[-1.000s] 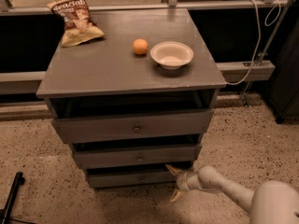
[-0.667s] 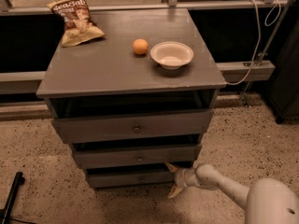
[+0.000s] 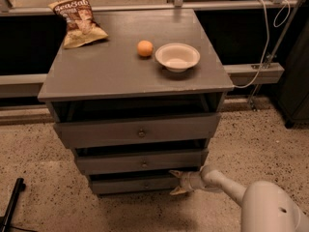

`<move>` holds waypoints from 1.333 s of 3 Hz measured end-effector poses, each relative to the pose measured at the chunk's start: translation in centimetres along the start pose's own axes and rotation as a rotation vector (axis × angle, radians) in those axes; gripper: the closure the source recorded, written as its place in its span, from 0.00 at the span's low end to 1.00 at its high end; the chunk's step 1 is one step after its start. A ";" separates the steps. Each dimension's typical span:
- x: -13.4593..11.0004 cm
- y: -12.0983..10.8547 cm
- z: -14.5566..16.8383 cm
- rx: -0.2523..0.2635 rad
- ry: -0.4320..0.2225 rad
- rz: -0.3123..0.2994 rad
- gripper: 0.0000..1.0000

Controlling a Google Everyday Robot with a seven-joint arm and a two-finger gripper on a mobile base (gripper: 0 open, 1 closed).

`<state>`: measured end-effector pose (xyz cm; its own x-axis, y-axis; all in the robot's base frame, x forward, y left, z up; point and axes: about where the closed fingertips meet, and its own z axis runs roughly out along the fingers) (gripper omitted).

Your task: Open bottom drawer

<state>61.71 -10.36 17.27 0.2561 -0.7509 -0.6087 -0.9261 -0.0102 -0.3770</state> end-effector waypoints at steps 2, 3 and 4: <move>1.4 1.2 -1.2 0.030 -0.117 0.055 0.32; 2.0 4.5 -2.3 -0.037 -0.148 0.048 0.51; 1.5 4.2 -2.9 -0.038 -0.149 0.048 0.78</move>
Offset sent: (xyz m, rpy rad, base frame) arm -0.0206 -0.0352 0.0016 0.2057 0.0037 0.0013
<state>57.39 -13.44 16.83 0.2469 -0.6451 -0.7231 -0.9474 -0.0038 -0.3201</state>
